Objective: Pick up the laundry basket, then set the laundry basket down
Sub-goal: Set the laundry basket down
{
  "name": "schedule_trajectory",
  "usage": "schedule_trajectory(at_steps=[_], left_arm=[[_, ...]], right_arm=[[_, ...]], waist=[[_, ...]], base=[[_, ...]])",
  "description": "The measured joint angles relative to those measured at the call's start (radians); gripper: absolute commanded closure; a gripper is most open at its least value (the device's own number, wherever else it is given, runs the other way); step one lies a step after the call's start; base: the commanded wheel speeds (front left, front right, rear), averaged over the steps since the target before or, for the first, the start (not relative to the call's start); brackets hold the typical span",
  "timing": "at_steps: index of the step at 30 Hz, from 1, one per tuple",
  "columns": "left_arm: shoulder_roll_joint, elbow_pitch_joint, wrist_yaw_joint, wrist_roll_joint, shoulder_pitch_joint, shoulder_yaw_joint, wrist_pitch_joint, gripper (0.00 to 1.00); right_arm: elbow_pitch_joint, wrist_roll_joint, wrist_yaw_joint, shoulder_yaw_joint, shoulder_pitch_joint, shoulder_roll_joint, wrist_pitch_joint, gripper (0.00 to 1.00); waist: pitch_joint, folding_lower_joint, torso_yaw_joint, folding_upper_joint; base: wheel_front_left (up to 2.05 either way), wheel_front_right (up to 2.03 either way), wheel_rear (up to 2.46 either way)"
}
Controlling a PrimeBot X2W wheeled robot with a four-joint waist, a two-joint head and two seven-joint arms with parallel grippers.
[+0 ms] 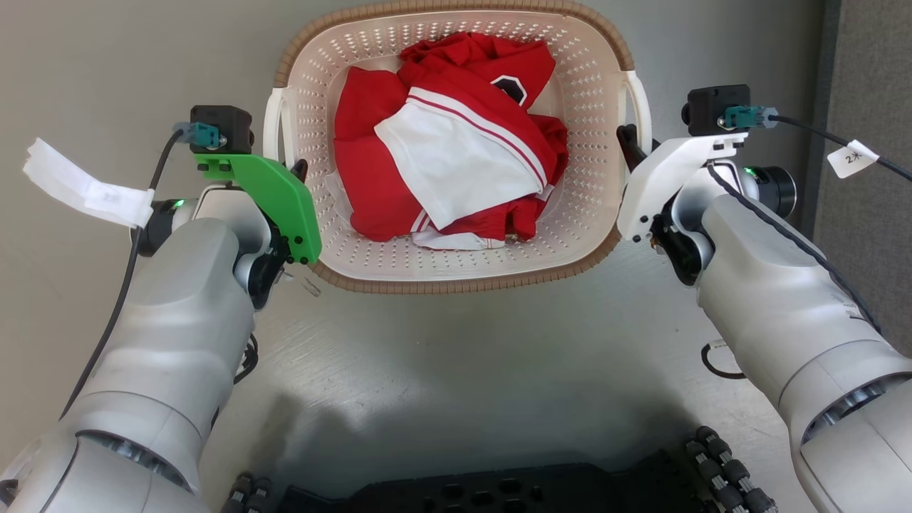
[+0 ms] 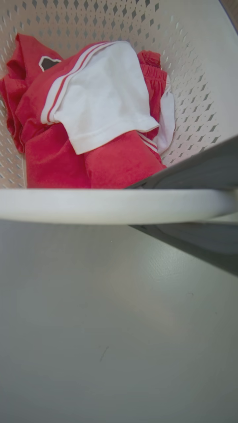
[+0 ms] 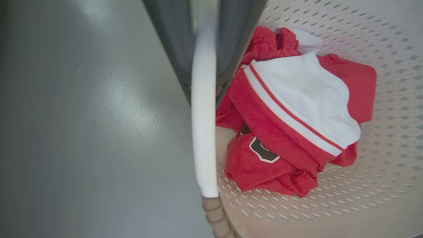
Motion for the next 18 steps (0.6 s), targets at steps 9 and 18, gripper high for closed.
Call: schedule_trajectory(at_steps=[9, 18], left_arm=[[0.0, -0.007, 0.0, -0.001, 0.0, -0.015, 0.017, 1.0], [0.018, -0.016, -0.001, 0.0, 0.0, -0.04, 0.03, 0.0]], right_arm=[[0.007, 0.012, 0.012, -0.006, -0.001, 0.0, -0.001, 0.99], [0.005, 0.021, 0.039, -0.012, 0.0, -0.026, -0.035, 0.0]], waist=[[-0.003, 0.0, 0.002, 0.0], [-0.014, 0.0, 0.008, 0.0]], base=[[0.0, 0.0, 0.0], [0.0, 0.0, 0.0]])
